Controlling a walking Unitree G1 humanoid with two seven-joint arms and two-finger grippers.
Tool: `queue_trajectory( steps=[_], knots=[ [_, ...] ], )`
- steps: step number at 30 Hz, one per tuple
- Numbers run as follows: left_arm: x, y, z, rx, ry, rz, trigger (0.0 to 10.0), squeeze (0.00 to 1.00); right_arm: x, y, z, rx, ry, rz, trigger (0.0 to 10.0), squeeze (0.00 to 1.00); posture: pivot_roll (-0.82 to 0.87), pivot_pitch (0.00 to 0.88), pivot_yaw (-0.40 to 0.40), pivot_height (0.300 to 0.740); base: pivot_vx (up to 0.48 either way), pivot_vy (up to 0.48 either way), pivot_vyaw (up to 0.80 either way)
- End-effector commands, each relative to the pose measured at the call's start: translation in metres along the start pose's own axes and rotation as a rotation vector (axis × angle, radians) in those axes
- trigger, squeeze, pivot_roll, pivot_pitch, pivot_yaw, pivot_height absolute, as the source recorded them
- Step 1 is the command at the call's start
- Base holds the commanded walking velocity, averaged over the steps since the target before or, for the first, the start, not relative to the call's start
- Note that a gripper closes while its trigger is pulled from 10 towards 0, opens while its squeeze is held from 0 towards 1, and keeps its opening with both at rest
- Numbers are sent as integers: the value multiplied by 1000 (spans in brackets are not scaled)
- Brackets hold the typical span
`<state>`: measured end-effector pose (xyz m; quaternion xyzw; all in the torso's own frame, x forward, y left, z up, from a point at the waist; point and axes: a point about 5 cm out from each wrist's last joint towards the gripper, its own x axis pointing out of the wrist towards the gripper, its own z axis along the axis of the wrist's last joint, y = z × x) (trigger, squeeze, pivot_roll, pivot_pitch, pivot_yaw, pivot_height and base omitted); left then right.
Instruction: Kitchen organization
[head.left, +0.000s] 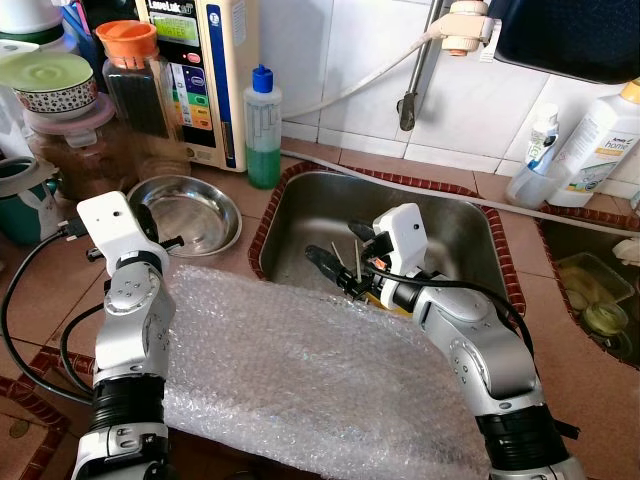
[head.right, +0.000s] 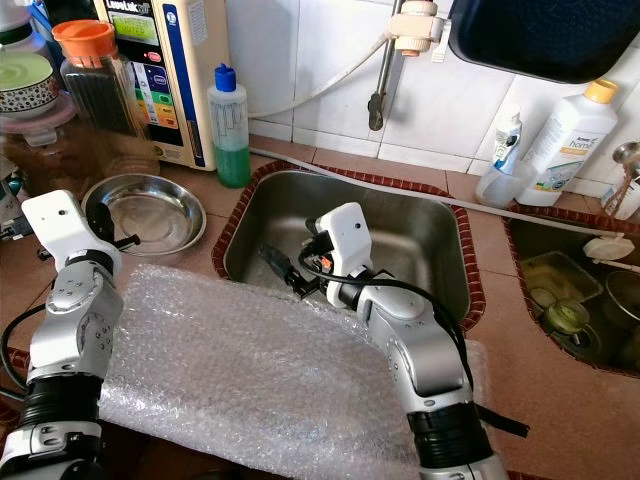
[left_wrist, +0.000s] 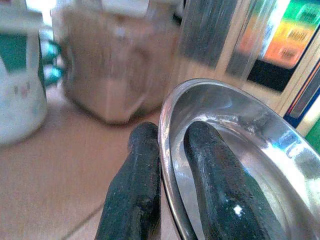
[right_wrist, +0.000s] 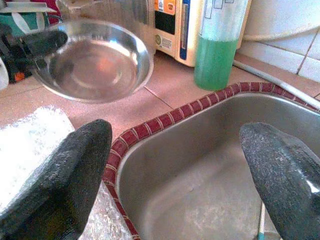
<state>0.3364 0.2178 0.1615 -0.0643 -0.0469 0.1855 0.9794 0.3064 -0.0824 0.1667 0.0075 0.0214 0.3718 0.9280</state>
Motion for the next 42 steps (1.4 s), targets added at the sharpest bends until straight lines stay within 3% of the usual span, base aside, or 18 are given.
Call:
queue_trajectory(
  steps=[1,8,11,16,18,24,35,42],
  knots=[
    [-3,-8,11,0,-76,-41,0,0,2,-3,2,-4,-5,-7,10000,0,88,7,-41,740,0,0,0],
    [-10,-25,25,-7,-210,-165,0,0,2,-6,4,-2,-15,-37,10000,0,88,12,-38,740,0,0,0],
    [-14,-38,36,-27,-276,-238,0,0,4,-18,10,16,-55,-137,10000,0,88,13,-40,740,0,0,0],
    [-19,-50,43,-60,-320,-302,0,0,6,-35,21,113,-133,-257,10000,0,89,16,-40,740,0,0,0],
    [-27,-64,50,-56,-368,-384,0,0,9,-46,30,208,-186,-314,10000,0,89,16,-40,740,0,0,0],
    [-34,-78,56,-49,-409,-458,0,0,14,-55,39,299,-238,-359,10000,0,93,17,-43,740,0,0,0],
    [-40,-87,51,-41,-402,-508,0,0,15,-59,55,309,-311,-375,10000,0,88,20,-41,740,0,0,0],
    [-42,-89,50,-30,-399,-519,0,0,16,-47,71,284,-359,-308,10000,0,85,22,-40,740,0,0,0]
  ],
)
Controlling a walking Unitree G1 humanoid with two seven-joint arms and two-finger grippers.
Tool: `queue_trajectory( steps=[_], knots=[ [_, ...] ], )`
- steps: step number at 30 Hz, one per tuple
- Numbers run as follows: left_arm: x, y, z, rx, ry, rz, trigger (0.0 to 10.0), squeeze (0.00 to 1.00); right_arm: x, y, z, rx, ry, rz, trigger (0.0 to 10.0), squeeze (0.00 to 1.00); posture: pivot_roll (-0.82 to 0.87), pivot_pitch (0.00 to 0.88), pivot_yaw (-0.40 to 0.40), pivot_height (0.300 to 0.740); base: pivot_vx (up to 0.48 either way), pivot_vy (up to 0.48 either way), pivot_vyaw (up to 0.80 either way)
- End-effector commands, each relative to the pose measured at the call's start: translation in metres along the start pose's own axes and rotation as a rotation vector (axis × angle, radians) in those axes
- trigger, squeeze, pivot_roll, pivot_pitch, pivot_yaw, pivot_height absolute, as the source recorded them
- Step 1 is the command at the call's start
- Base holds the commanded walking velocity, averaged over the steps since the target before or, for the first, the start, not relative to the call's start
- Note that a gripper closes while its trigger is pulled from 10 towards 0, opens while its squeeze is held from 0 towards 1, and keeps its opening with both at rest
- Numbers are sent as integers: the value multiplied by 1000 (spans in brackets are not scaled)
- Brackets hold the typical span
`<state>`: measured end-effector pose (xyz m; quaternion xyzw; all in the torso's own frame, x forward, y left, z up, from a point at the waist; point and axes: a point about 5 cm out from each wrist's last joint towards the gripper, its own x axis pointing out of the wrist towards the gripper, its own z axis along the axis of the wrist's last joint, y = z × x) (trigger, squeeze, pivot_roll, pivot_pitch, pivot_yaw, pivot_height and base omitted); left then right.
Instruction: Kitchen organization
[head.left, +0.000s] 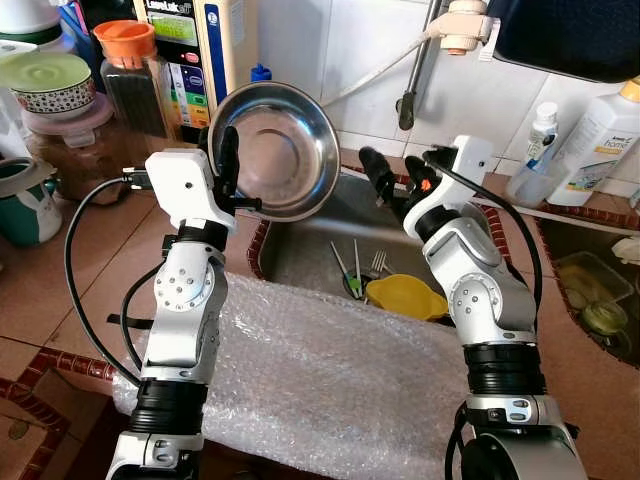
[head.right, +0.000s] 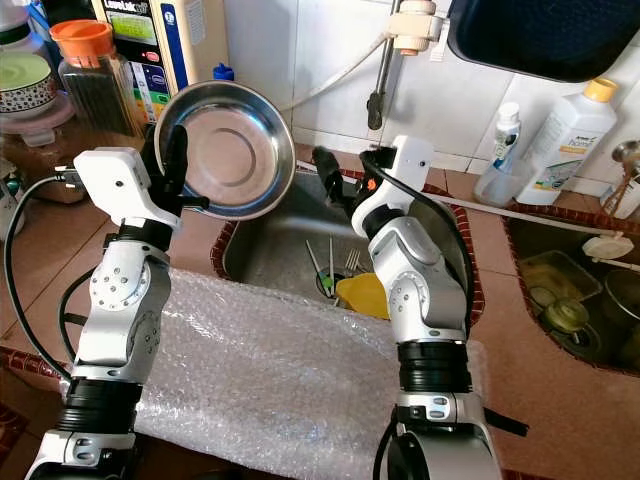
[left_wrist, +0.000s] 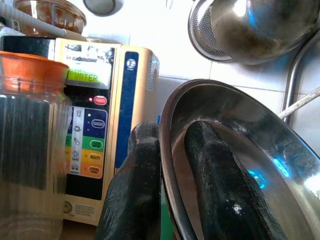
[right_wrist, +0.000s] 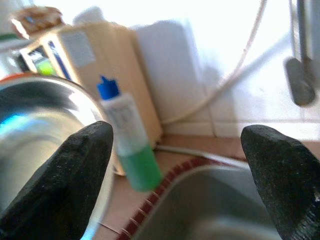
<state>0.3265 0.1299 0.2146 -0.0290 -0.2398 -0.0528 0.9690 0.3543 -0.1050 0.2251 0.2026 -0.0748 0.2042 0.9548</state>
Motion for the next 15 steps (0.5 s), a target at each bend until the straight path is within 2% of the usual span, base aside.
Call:
queue_trajectory(
  steps=[1,5,15],
  knots=[
    [1,-5,6,4,-31,-25,0,0,2,7,9,-14,-25,42,10000,0,85,22,-41,740,0,0,0],
    [1,-6,6,4,-30,-33,0,0,0,17,5,-13,-1,103,10000,0,85,23,-41,740,0,0,0],
    [0,-11,6,7,-35,-51,0,0,-4,24,-7,-37,62,147,10000,0,84,22,-41,740,0,0,0]
  ],
)
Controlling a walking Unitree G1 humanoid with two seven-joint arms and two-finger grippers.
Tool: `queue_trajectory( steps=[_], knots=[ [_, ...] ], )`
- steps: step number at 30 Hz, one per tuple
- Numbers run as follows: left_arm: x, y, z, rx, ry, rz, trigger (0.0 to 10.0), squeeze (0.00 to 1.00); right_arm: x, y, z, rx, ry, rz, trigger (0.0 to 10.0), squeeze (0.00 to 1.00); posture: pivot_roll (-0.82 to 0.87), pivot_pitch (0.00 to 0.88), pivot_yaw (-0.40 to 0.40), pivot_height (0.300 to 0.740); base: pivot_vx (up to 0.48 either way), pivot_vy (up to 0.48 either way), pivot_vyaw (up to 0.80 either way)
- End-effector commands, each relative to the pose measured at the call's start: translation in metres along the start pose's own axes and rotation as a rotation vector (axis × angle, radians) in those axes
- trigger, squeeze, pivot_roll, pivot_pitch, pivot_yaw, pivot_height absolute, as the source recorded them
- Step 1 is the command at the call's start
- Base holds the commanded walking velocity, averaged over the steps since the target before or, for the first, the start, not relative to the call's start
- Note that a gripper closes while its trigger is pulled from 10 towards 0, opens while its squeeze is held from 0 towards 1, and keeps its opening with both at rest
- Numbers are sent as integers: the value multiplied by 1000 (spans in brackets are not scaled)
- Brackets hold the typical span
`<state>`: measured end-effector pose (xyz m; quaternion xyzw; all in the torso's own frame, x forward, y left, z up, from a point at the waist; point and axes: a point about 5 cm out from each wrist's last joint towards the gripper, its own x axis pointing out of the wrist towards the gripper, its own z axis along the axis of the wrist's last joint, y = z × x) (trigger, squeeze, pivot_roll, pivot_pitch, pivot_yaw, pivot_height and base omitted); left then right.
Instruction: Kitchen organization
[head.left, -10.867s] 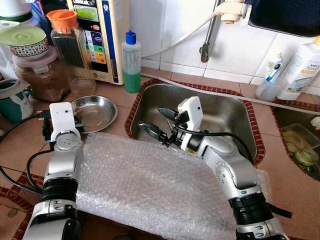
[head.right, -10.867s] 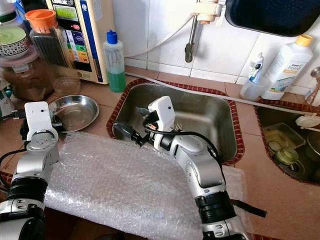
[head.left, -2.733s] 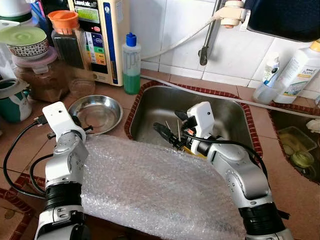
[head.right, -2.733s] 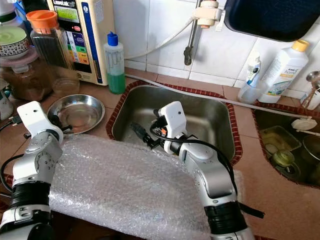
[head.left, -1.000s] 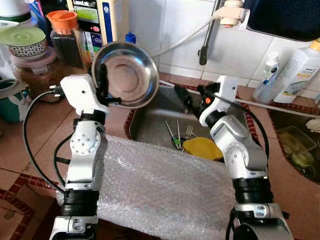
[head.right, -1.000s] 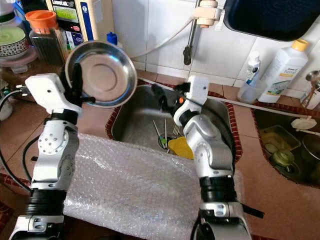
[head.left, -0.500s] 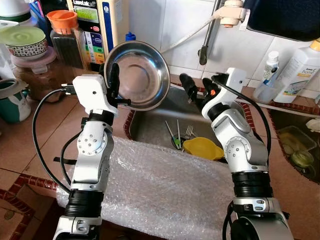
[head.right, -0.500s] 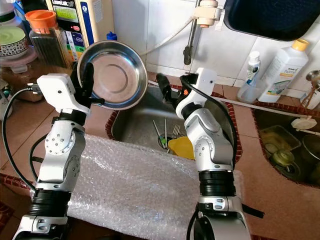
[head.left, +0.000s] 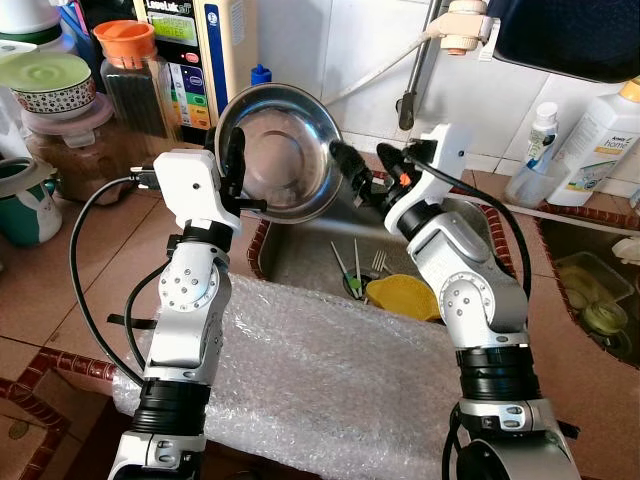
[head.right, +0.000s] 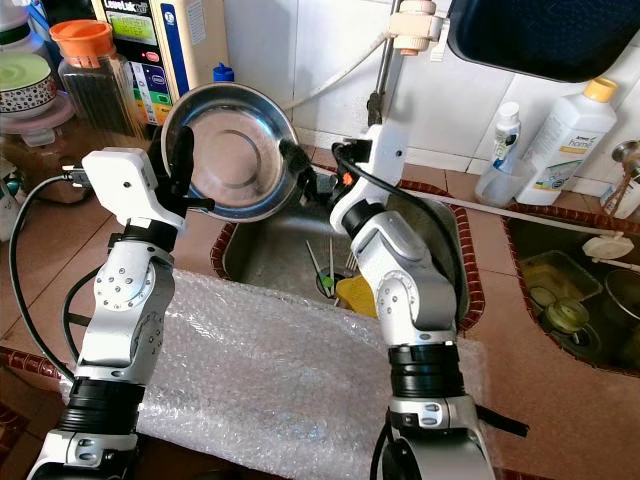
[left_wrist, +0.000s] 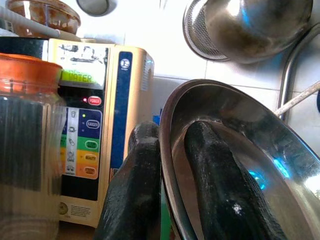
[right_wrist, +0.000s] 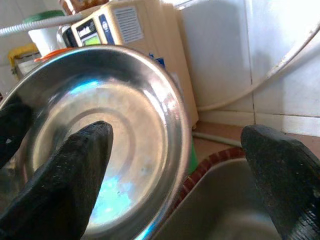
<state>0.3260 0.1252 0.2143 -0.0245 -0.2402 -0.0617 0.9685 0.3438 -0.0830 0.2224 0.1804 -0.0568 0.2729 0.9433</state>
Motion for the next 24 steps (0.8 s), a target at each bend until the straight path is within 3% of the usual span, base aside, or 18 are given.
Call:
queue_trajectory(
  steps=[1,4,19,20,24],
  knots=[
    [0,-6,7,3,-36,-32,0,0,-2,3,3,-19,-5,15,10000,0,84,22,-40,740,0,0,0],
    [0,-7,8,0,-40,-36,0,0,-2,0,-2,-62,32,-5,10000,0,83,23,-39,740,0,0,0],
    [1,-11,14,-15,-71,-55,0,0,5,-9,-7,-42,63,-89,10000,0,87,23,-39,740,0,0,0],
    [1,-12,15,-32,-78,-63,0,0,9,-11,-6,-7,56,-93,0,0,92,24,-40,740,0,0,0],
    [-1,-14,14,-65,-73,-73,0,0,13,-12,-4,13,50,-78,0,0,91,24,-40,740,0,0,0]
  ],
)
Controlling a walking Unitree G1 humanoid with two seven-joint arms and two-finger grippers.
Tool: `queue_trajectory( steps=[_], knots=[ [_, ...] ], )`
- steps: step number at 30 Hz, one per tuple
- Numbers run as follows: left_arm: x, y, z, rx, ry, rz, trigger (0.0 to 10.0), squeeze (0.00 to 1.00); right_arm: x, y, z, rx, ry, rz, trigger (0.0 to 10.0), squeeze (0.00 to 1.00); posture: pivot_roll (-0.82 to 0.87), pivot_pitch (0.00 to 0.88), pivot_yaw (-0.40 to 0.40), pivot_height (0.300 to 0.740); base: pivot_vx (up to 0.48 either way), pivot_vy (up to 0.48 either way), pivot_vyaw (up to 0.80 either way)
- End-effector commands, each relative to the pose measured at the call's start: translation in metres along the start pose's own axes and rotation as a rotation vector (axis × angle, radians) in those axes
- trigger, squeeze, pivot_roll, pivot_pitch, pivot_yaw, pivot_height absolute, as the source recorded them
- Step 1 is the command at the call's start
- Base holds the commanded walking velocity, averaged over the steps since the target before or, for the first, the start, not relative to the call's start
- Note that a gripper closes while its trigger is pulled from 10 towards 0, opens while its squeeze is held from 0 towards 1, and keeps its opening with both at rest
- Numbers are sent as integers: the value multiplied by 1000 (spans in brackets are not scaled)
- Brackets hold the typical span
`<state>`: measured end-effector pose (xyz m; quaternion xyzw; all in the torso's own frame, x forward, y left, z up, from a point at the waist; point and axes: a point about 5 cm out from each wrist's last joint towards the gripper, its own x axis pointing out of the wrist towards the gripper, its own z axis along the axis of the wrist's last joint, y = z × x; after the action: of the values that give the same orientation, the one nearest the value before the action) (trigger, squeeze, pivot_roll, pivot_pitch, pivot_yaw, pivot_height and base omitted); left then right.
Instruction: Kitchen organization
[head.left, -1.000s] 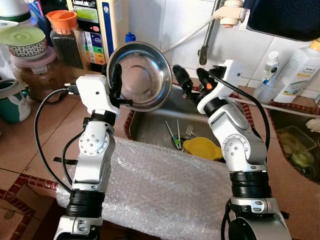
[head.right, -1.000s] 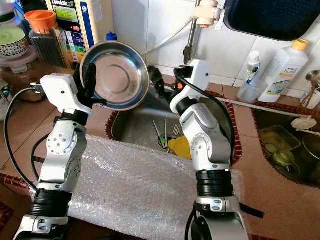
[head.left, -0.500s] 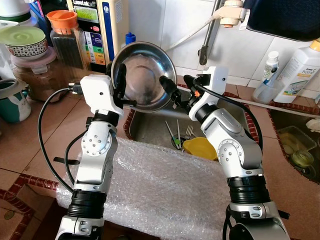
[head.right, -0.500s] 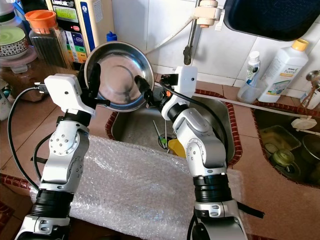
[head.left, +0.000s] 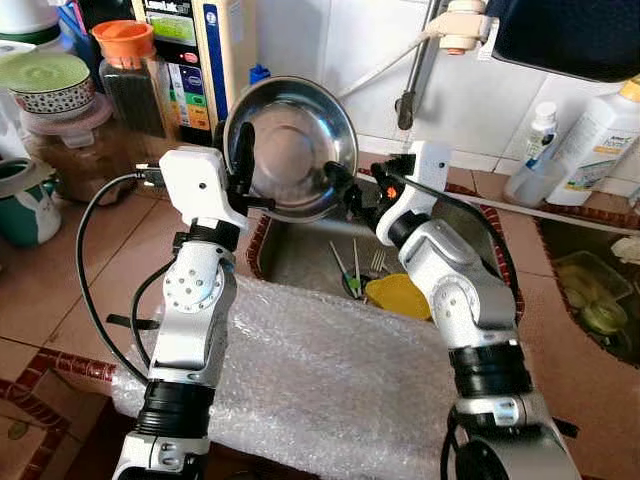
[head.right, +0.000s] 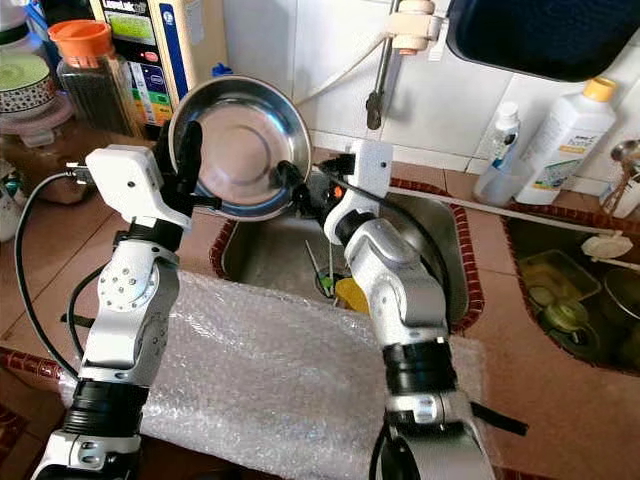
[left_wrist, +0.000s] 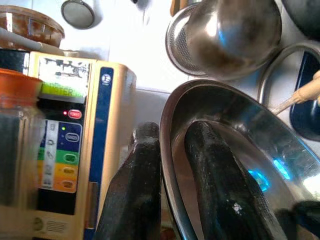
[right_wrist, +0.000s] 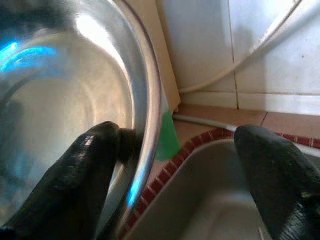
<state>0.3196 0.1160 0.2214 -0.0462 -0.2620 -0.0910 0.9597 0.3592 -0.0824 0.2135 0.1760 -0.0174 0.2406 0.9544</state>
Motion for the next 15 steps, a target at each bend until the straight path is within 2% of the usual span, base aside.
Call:
queue_trajectory(
  steps=[1,8,15],
  knots=[
    [1,-5,5,-19,-22,-26,0,0,1,-1,5,9,-17,5,0,0,91,24,-40,740,0,0,0],
    [1,-10,4,-52,-16,-46,0,0,4,-1,7,23,-24,14,0,0,92,18,-43,740,0,0,0],
    [0,-7,1,-60,-1,-40,0,0,5,-3,8,32,-29,13,0,0,92,14,-43,740,0,0,0]
  ],
)
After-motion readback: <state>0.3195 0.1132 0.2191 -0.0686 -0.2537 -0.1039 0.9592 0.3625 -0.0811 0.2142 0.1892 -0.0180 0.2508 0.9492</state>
